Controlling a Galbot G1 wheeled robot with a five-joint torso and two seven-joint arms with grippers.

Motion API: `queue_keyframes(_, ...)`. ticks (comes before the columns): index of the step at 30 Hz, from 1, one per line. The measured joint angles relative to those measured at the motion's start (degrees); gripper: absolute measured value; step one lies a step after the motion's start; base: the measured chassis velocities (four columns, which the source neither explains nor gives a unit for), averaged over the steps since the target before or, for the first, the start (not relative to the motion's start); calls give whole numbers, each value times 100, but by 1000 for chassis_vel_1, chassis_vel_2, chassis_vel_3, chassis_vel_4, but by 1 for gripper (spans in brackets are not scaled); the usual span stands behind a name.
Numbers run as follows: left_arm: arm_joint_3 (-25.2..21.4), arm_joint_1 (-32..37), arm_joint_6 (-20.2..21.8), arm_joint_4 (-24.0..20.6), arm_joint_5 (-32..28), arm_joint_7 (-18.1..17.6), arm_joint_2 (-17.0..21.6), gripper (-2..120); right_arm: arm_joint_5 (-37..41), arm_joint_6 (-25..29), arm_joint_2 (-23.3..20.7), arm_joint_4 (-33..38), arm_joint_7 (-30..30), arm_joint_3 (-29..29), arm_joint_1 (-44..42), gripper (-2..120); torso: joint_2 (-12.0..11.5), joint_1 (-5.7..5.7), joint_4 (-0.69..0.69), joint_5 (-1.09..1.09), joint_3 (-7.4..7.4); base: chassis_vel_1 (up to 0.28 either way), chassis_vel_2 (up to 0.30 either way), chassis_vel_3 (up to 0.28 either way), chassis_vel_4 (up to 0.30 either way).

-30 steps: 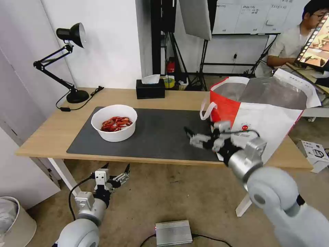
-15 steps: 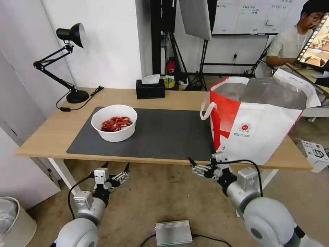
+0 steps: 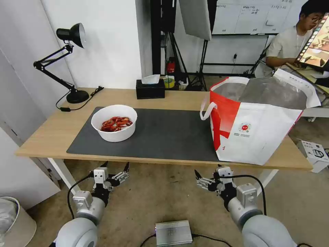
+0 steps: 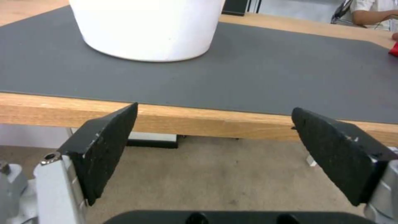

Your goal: Pick up the trash from the table and place it into the takeout bag.

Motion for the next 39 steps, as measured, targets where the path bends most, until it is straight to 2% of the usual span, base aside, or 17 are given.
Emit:
queue_keyframes(15, -20, 5, 0, -41, -4, -5, 24, 100, -38, 38, 64, -10, 17, -10, -21, 100, 0, 0, 0, 0, 0, 0, 0, 0, 0)
queue_keyframes(22, -91, -216, 57, -104, -315, -117, 173, 100, -38, 42, 63, -14, 17, -10, -16, 100, 0, 0, 0, 0, 0, 0, 0, 0, 0)
queue_keyframes(30, -257, -595, 410, -247, -1179, -589, 391, 100, -37, 44, 63, -18, 15, -10, -13, 100, 0, 0, 0, 0, 0, 0, 0, 0, 0)
queue_keyframes(33, -433, -739, 795, -320, -1622, -849, 543, 100, -36, 44, 62, -18, 15, -10, -12, 100, 0, 0, 0, -1, 0, 0, 0, 0, 0)
queue_keyframes(34, -433, -739, 795, -320, -1622, -849, 543, 100, -36, 44, 62, -18, 15, -10, -12, 100, 0, 0, 0, -1, 0, 0, 0, 0, 0)
queue_keyframes(37, -794, -818, 1123, -405, -2234, -1012, 784, 100, -35, 44, 62, -18, 13, -9, -10, 100, 0, 0, 0, -1, 0, 0, 0, 0, 0)
queue_keyframes(39, -900, -827, 1204, -428, -2381, -1069, 847, 100, -35, 44, 62, -18, 12, -9, -10, 100, 0, 0, 0, 0, 0, 0, 0, 0, 0)
